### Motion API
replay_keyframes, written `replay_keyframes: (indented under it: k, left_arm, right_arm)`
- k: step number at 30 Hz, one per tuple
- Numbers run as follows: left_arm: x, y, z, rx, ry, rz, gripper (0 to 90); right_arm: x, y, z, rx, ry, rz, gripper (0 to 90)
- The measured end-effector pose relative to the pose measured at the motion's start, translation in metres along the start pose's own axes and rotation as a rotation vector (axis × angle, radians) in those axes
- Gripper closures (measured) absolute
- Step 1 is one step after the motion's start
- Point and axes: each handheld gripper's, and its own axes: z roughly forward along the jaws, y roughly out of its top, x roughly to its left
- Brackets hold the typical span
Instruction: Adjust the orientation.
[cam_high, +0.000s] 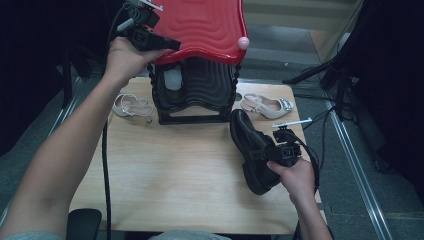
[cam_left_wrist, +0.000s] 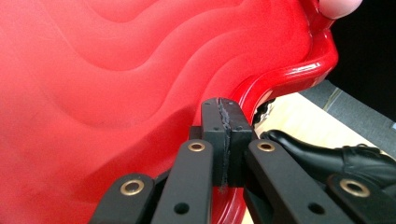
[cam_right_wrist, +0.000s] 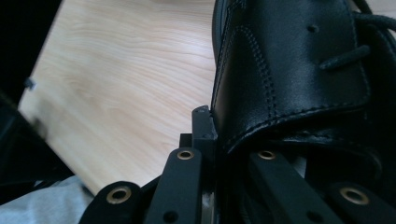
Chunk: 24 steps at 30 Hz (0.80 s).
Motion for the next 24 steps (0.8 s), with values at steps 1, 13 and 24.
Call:
replay_keyframes:
  k: [1,13,24]
  left_arm:
    - [0.000,0.000,0.000,0.002,0.001,0.000,90.0]
    - [-0.001,0.001,0.001,0.018,0.018,0.005,90.0]
    - [0.000,0.000,0.001,0.012,0.015,0.009,90.0]
  right_arm:
    - [0.003,0.000,-0.001,-0.004,0.006,-0.001,87.6]
    - [0.042,0.022,-0.005,-0.009,0.039,-0.089,87.5]
    - [0.067,0.065,0.014,-0.031,0.050,-0.145,87.4]
